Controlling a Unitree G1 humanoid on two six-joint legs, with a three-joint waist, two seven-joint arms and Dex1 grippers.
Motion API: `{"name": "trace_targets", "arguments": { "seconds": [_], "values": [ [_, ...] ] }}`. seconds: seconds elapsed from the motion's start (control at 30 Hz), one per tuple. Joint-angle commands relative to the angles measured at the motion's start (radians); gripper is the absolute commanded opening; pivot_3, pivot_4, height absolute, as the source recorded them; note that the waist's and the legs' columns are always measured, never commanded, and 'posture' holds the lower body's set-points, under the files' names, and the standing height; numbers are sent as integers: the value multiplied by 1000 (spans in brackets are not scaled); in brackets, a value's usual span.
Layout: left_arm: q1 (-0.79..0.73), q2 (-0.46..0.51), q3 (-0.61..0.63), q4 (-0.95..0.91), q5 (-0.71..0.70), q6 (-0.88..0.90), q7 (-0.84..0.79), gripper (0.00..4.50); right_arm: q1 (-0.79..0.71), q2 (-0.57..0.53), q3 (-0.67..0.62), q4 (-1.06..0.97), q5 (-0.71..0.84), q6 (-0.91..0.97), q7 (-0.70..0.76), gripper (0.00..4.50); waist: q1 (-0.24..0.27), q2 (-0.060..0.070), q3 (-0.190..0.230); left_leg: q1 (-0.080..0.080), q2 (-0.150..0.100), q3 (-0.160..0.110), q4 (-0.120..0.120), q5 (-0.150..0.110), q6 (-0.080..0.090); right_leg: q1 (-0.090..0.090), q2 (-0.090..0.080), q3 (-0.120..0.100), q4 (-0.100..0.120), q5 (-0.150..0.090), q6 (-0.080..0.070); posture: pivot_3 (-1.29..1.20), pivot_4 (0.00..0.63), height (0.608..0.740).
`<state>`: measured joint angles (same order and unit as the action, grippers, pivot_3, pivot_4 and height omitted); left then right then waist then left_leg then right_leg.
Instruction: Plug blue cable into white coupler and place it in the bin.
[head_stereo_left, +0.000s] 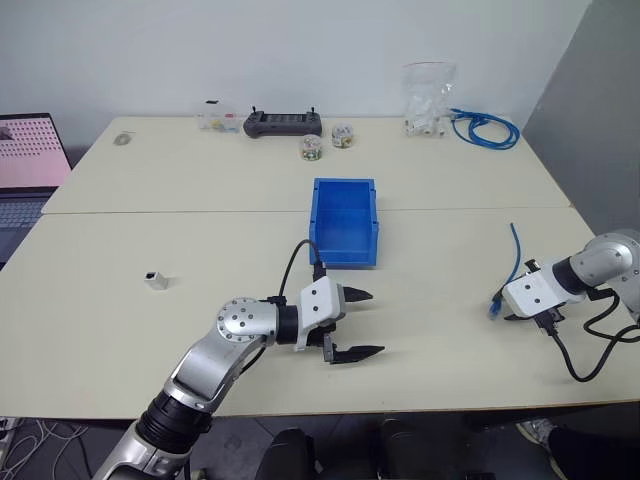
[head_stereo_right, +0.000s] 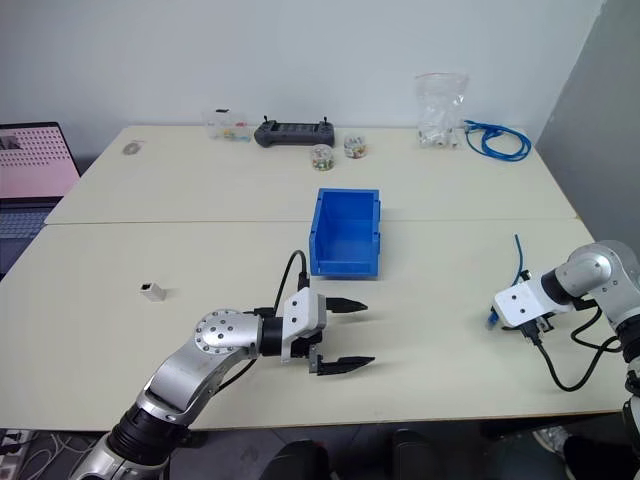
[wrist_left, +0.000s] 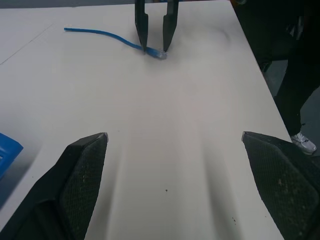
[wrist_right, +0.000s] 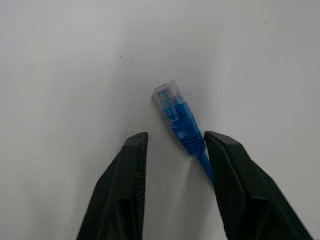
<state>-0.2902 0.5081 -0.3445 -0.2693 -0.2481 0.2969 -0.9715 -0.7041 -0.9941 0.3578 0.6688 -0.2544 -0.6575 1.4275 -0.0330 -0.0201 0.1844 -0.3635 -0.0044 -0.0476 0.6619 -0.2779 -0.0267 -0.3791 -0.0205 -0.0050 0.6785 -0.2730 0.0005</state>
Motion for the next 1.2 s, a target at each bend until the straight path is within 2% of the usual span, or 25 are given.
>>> {"name": "trace_targets", "arguments": {
  "seconds": [0.03, 0.13, 0.17, 0.4, 0.6, 0.7, 0.83, 1.03, 1.2],
  "values": [
    [-20, 1, 22, -23, -5, -1, 2, 4500, -10, 40, 11, 3, 13, 12, 9, 855, -1, 0, 0, 0, 0, 0, 0, 0, 0, 0, 0, 0, 0, 0, 0, 0, 150, 740],
    [-23, 0, 23, -26, -5, 5, 7, 4500, -4, 52, 7, -8, 25, 22, 20, 215, -2, 0, 0, 0, 1, 0, 0, 0, 0, 0, 1, 0, 0, 0, 0, 0, 150, 740],
    [-24, 0, 23, -26, -5, 6, 7, 4500, -3, 55, 7, -10, 27, 24, 22, 151, -2, 0, 0, 0, 1, 0, 0, 0, 0, 0, 1, 0, 0, 0, 0, 0, 150, 740],
    [-17, 20, 36, -31, 0, 11, 10, 4500, 22, 82, -9, -79, 101, 111, 78, 136, -2, 0, 0, 0, 1, 0, 0, 0, 0, 0, 1, 0, 0, 0, 0, 0, 150, 740],
    [48, 109, 105, -49, -5, 0, -1, 4500, 100, 114, -40, -356, 252, 405, 131, 132, 1, 1, 1, 0, 1, -2, -1, 0, 0, -1, 1, -1, 0, -1, -1, 0, 150, 740],
    [152, 215, 217, -44, -14, -21, -21, 4500, 143, 239, -44, -572, 309, 675, -12, 131, -1, 1, 1, -1, 1, -4, -1, 0, 0, -2, 0, -2, 0, -1, -1, 0, 150, 740],
    [253, 310, 299, -33, -21, -52, -58, 4500, 159, 407, -16, -678, 288, 897, -175, 129, 5, 2, 2, -3, 1, -6, -3, 0, -1, -6, 1, -3, 3, -2, -3, 0, 150, 740],
    [340, 378, 367, 16, -11, -110, -91, 4500, 122, 626, 90, -674, 230, 1030, -325, 128, 21, 3, 3, -10, -1, -7, -1, 0, -1, -10, -1, -4, 1, -2, -3, 0, 150, 740],
    [341, 369, 383, 61, -6, -131, -89, 4500, 86, 715, 175, -611, 191, 1025, -355, 128, 23, 3, 3, -15, -2, -8, 0, 0, -1, -15, -1, -5, 1, -2, -3, 0, 150, 740]
  ]
}}
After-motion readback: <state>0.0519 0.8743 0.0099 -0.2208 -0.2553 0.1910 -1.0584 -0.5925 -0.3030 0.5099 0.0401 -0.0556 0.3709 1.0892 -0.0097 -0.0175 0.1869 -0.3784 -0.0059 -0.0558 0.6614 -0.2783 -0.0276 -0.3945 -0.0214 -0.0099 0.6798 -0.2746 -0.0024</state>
